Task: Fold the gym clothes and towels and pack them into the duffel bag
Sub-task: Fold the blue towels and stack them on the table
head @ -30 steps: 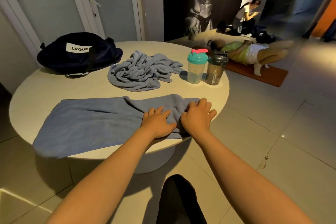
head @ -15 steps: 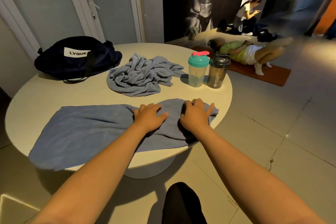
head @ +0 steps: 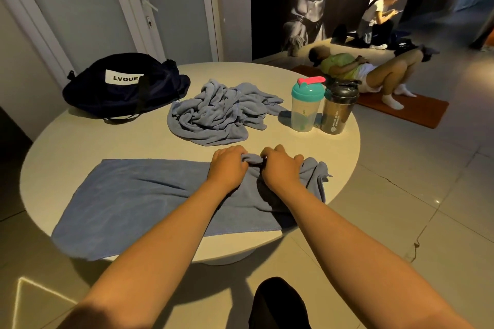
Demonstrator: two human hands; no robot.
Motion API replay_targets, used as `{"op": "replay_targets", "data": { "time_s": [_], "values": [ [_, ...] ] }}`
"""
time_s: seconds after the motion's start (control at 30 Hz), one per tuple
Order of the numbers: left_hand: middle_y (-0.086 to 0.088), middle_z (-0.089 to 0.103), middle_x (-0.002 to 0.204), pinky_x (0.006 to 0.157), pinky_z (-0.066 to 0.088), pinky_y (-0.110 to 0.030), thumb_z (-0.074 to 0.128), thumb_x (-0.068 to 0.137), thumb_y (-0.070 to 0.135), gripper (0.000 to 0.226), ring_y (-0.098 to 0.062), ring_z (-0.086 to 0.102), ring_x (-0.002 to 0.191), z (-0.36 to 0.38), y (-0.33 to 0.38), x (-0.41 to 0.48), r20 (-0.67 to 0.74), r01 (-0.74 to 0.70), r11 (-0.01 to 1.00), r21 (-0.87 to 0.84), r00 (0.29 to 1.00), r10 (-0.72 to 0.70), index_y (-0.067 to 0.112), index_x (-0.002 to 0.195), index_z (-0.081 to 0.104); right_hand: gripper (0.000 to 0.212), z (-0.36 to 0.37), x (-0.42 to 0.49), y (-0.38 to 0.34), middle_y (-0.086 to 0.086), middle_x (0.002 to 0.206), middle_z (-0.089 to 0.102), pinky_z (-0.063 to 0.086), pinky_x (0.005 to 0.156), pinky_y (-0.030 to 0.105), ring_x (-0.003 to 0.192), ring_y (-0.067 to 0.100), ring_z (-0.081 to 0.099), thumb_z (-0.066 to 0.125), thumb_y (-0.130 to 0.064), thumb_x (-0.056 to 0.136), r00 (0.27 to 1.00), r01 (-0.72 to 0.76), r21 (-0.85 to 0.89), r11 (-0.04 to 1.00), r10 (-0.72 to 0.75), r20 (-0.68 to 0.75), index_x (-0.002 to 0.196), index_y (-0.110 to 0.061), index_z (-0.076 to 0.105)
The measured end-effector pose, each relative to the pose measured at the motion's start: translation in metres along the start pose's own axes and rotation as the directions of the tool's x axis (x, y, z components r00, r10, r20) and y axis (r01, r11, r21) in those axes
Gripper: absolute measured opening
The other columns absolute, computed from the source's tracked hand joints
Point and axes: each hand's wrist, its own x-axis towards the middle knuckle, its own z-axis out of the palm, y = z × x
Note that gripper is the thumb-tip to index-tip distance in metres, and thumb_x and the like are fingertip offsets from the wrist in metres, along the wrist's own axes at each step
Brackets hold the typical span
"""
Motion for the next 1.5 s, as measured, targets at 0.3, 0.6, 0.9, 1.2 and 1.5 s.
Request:
{"op": "replay_targets", "data": {
  "time_s": [0.3, 0.6, 0.9, 1.2, 1.5],
  "values": [
    [-0.006, 0.049, 0.121, 0.1, 0.022, -0.043, 0.07, 0.09, 0.027, 0.038, -0.029, 0.041, 0.115, -0.019, -0.021, 0.034, -0.387, 0.199, 0.971, 0.13, 0.912, -0.134, 0.026, 0.123, 0.053, 0.075, 0.009, 0.033, -0.018, 0.012, 0.165, 0.001, 0.022, 0.112, 0.062, 0.146, 0.042, 0.02, 0.058, -0.037, 0.098, 0.99, -0.106, 0.061, 0.992, 0.1, 0.103, 0.156, -0.037, 0.011],
    [0.0, 0.048, 0.135, 0.103, 0.028, -0.041, 0.043, 0.101, 0.049, 0.034, -0.026, 0.038, 0.125, 0.018, -0.021, -0.007, 0.025, 0.033, 0.978, 0.204, 0.999, -0.039, 0.032, 0.128, 0.054, 0.049, 0.006, 0.011, 0.001, 0.015, 0.152, 0.022, 0.017, 0.111, 0.053, 0.138, 0.038, 0.019, 0.047, -0.045, 0.096, 0.929, -0.313, -0.113, 0.943, 0.328, 0.169, 0.137, -0.019, 0.044],
    [0.005, 0.007, 0.169, 0.124, -0.003, -0.045, 0.032, 0.103, 0.058, 0.059, -0.018, 0.001, 0.155, 0.023, 0.012, -0.026, 0.374, -0.207, 0.974, 0.092, 0.914, 0.158, 0.038, 0.158, 0.022, 0.035, -0.001, -0.039, 0.03, 0.004, 0.141, 0.04, 0.02, 0.108, 0.058, 0.135, 0.026, 0.03, 0.035, -0.036, 0.096, 0.979, -0.171, 0.024, 0.985, 0.167, 0.117, 0.127, -0.027, 0.051],
    [0.004, 0.015, 0.168, 0.124, 0.007, -0.05, 0.019, 0.103, 0.061, 0.06, -0.022, 0.01, 0.154, 0.02, 0.014, -0.058, 0.203, 0.068, 0.979, 0.193, 0.973, -0.108, 0.037, 0.158, 0.024, 0.039, -0.009, -0.064, 0.037, 0.014, 0.147, 0.036, 0.004, 0.114, 0.065, 0.142, 0.034, 0.024, 0.033, -0.037, 0.098, 0.956, -0.265, -0.057, 0.963, 0.27, 0.118, 0.13, -0.022, 0.05],
    [0.002, -0.008, 0.169, 0.124, -0.004, -0.048, 0.01, 0.098, 0.071, 0.074, -0.021, -0.009, 0.155, -0.023, -0.066, -0.062, 0.219, 0.329, 0.904, 0.274, 0.894, -0.392, 0.035, 0.161, 0.0, 0.044, 0.013, -0.046, -0.008, 0.01, 0.156, 0.028, -0.003, 0.119, 0.059, 0.15, 0.029, 0.013, 0.032, -0.047, 0.104, 0.978, 0.085, 0.073, 0.994, -0.097, 0.187, 0.141, -0.027, 0.046]
  ]
}}
